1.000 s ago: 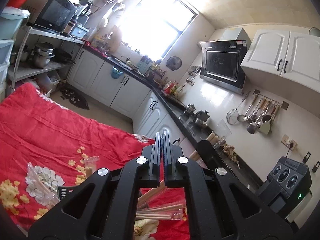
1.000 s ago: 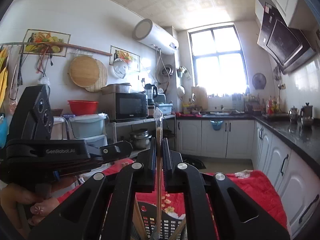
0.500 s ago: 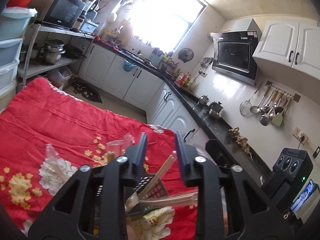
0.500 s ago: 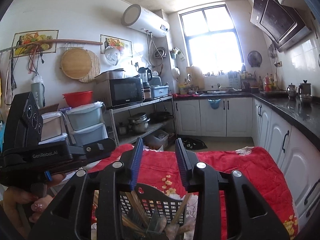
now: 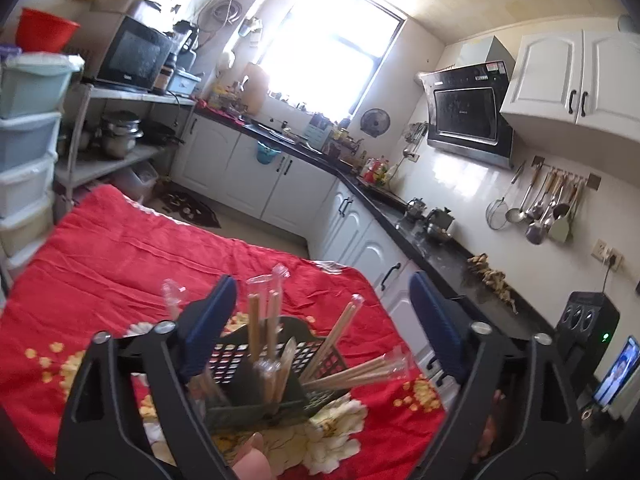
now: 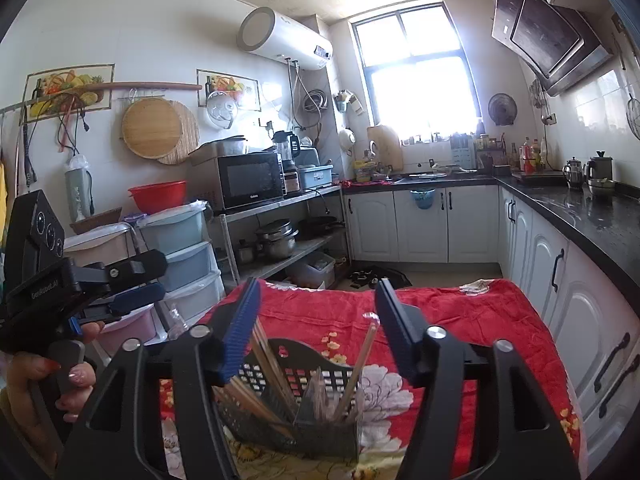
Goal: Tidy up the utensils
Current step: 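Withdraw both tools back from the green basket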
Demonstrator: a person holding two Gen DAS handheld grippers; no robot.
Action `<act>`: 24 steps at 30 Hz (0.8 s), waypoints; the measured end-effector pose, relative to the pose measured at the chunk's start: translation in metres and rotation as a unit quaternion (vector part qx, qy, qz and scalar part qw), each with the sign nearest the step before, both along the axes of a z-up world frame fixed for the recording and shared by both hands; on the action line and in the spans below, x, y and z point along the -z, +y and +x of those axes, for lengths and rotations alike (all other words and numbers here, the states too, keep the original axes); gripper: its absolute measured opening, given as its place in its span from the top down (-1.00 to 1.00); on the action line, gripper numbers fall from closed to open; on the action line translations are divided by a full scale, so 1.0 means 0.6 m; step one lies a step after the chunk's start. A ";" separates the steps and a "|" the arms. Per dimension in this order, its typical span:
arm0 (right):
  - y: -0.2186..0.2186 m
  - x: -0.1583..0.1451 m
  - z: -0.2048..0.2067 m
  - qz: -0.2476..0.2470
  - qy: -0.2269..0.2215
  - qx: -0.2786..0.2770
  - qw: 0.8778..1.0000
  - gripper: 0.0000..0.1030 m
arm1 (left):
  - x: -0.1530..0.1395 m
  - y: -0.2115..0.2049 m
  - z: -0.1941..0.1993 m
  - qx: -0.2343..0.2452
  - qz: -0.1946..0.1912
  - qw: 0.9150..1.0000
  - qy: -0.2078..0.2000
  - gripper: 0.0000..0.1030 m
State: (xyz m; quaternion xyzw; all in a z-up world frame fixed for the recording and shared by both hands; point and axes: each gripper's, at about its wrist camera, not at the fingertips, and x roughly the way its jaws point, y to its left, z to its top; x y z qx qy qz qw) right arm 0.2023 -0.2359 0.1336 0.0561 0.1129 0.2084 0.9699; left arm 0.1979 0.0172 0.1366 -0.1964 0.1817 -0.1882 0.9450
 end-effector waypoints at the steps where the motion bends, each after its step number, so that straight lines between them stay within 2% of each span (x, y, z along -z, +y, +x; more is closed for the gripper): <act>1: -0.002 0.001 -0.008 -0.001 0.000 -0.001 1.000 -0.22 | 0.001 0.002 -0.007 -0.001 0.004 1.000 0.000 -0.69; 3: -0.005 0.004 -0.023 -0.003 -0.001 -0.003 1.000 -0.29 | 0.004 0.004 -0.020 -0.004 0.010 1.000 0.000 -0.79; 10: -0.007 0.020 -0.081 -0.015 -0.006 -0.011 1.000 -0.53 | 0.020 0.021 -0.063 -0.010 0.014 1.000 0.005 -0.79; 17: 0.000 0.058 -0.130 -0.035 -0.001 -0.013 0.999 -0.73 | 0.058 0.026 -0.108 -0.038 0.053 0.998 0.016 -0.79; 24: 0.012 0.126 -0.157 -0.060 0.048 -0.017 0.997 -0.80 | 0.118 0.029 -0.133 -0.043 0.067 0.995 0.062 -0.79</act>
